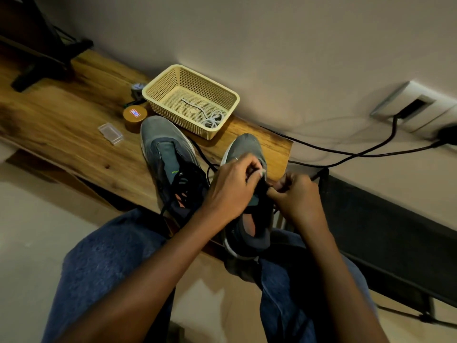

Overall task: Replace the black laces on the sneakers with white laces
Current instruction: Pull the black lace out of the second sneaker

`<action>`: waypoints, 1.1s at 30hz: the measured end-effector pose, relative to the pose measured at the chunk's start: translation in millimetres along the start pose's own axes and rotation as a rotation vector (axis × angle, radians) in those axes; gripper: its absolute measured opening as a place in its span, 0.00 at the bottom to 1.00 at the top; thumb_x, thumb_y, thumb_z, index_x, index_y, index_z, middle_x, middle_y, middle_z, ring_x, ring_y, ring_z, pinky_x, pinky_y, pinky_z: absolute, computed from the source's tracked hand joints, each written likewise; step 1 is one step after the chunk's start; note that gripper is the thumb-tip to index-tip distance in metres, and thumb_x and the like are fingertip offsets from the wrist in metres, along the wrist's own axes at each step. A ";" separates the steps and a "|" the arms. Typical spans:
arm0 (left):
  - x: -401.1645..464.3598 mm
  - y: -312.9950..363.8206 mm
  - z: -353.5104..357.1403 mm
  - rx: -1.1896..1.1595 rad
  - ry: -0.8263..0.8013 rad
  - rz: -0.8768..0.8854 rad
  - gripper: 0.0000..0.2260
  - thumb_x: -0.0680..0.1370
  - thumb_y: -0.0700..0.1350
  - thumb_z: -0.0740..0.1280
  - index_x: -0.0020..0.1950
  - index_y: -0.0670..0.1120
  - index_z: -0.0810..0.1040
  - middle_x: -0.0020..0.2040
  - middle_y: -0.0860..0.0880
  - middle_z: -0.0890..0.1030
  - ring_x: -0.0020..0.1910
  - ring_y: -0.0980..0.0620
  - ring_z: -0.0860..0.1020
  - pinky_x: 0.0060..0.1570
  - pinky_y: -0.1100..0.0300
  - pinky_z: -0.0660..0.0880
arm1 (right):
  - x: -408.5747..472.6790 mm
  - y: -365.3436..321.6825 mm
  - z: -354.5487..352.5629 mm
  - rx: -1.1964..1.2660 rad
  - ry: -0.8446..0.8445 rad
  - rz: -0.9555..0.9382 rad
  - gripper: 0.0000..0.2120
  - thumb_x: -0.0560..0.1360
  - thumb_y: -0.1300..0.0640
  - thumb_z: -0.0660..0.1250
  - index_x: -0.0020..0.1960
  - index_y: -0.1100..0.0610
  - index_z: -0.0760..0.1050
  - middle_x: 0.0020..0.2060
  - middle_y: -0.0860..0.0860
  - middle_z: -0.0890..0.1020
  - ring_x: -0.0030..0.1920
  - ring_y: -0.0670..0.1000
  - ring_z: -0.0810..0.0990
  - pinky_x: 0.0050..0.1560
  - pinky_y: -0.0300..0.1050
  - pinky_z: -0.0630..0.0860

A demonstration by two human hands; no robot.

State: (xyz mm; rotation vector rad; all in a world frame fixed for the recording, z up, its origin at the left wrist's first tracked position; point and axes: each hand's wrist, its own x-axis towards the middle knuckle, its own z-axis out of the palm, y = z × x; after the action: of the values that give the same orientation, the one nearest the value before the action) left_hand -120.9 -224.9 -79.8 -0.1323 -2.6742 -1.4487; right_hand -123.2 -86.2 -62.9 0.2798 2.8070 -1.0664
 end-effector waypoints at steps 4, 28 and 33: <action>0.8 -2.4 -0.1 0.252 -0.152 0.027 0.06 0.75 0.49 0.70 0.50 0.50 0.81 0.49 0.50 0.80 0.49 0.49 0.77 0.63 0.49 0.67 | -0.4 -0.1 1.4 -0.021 -0.001 -0.027 0.08 0.69 0.60 0.72 0.38 0.62 0.75 0.34 0.55 0.81 0.38 0.55 0.82 0.44 0.57 0.80; -6.3 6.9 1.9 0.335 0.037 0.085 0.06 0.78 0.47 0.66 0.54 0.48 0.76 0.51 0.50 0.80 0.55 0.48 0.76 0.71 0.38 0.52 | 1.8 -3.1 -0.3 -0.042 0.038 -0.016 0.07 0.71 0.60 0.71 0.38 0.61 0.75 0.34 0.55 0.81 0.37 0.53 0.81 0.41 0.49 0.79; -3.5 2.3 5.0 0.535 -0.121 0.117 0.13 0.77 0.52 0.67 0.61 0.54 0.76 0.53 0.53 0.81 0.59 0.53 0.74 0.72 0.40 0.42 | 0.8 -3.5 -0.1 -0.059 0.024 -0.031 0.06 0.71 0.61 0.71 0.39 0.62 0.76 0.35 0.55 0.81 0.39 0.54 0.81 0.43 0.51 0.80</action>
State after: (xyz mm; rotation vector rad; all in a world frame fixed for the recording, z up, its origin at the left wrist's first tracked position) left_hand -117.4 -219.5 -81.0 -0.3312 -2.9815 -0.6759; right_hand -124.7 -88.6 -60.7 0.2453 2.8668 -0.9912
